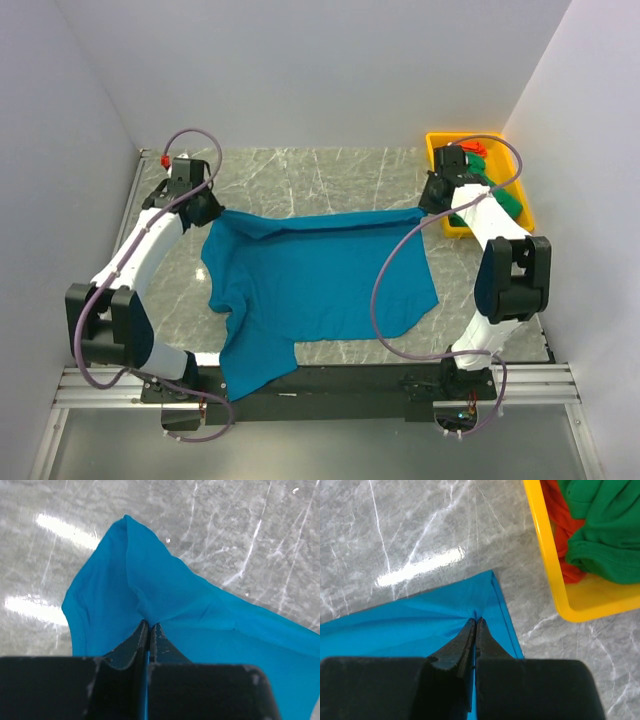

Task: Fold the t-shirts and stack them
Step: Fold the tshirt

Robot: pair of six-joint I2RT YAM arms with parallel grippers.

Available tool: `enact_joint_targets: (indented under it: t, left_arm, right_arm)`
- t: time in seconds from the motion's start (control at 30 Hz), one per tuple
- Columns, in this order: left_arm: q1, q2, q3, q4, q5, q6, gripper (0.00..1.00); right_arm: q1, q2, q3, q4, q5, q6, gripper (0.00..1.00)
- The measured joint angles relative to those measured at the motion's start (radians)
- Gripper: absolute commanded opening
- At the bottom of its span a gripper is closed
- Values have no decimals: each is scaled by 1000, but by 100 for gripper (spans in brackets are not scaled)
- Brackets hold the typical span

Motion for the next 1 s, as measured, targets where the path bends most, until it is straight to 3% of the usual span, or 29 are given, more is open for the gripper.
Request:
enact_joint_targets:
  t: [0.63,1.0]
  left_arm:
    - [0,-179,-357,32,89,-139,2]
    - [0,-211,-420,50,111,-172,1]
  right_arm:
    - [-13,23,-138,-13,13,80,0]
    - [-14,74,-140,-14,39,82,4]
